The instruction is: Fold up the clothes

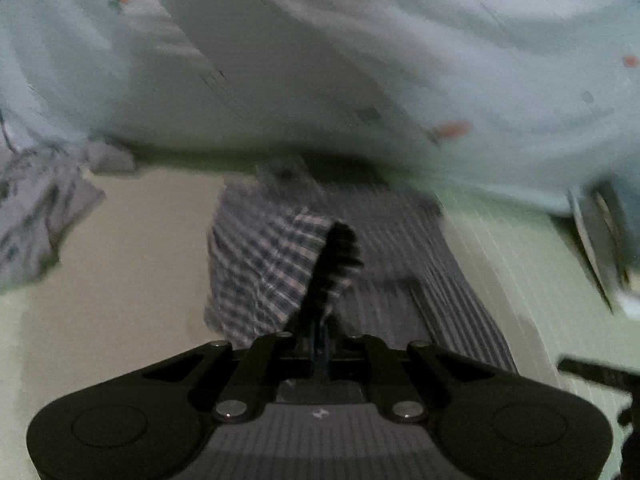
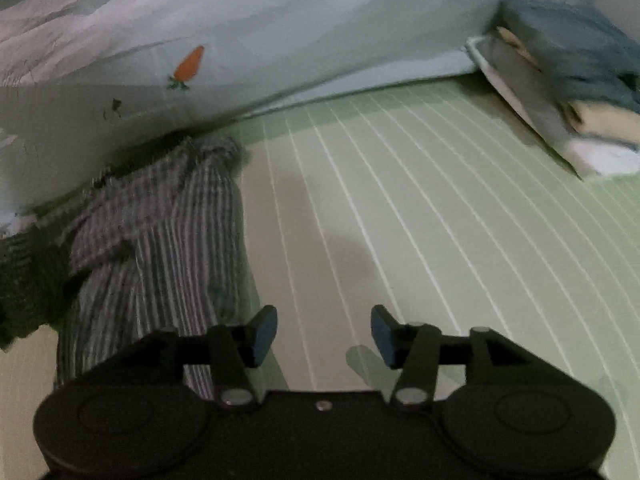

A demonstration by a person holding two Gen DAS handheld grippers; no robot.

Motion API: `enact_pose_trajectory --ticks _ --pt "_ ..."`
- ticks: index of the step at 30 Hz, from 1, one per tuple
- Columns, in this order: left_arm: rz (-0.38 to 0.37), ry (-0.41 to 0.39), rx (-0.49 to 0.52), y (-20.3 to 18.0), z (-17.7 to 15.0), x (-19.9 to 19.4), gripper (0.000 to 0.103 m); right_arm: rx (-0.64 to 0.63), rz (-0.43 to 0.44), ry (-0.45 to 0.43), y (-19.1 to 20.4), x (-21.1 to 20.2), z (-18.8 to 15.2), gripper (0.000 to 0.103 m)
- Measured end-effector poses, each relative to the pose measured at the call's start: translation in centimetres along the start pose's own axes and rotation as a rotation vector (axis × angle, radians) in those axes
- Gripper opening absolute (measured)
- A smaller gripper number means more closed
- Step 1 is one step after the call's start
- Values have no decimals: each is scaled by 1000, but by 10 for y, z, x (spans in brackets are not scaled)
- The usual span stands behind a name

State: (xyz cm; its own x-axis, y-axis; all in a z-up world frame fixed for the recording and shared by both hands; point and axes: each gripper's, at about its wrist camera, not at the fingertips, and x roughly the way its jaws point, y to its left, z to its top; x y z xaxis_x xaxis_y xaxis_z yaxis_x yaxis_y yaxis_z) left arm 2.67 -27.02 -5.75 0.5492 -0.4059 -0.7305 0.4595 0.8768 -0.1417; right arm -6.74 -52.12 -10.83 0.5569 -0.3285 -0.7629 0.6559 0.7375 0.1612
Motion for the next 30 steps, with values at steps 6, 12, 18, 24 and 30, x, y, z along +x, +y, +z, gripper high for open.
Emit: enact_pose_trajectory --ticks 6,12,18,24,30 --pt "10 100 51 -20 -47 -9 19 -12 20 55 -9 -12 -36 58" --pt "81 149 7 -12 -69 -18 62 -58 51 76 -7 -18 -59 88" --pt "202 194 -21 1 -86 -26 84 -129 134 20 19 -18 -63 103" --pt "219 247 -10 30 -90 -29 87 -207 197 -31 75 -16 -56 103" --pt "206 266 -21 61 -82 -22 87 -212 196 -28 126 -11 -52 103"
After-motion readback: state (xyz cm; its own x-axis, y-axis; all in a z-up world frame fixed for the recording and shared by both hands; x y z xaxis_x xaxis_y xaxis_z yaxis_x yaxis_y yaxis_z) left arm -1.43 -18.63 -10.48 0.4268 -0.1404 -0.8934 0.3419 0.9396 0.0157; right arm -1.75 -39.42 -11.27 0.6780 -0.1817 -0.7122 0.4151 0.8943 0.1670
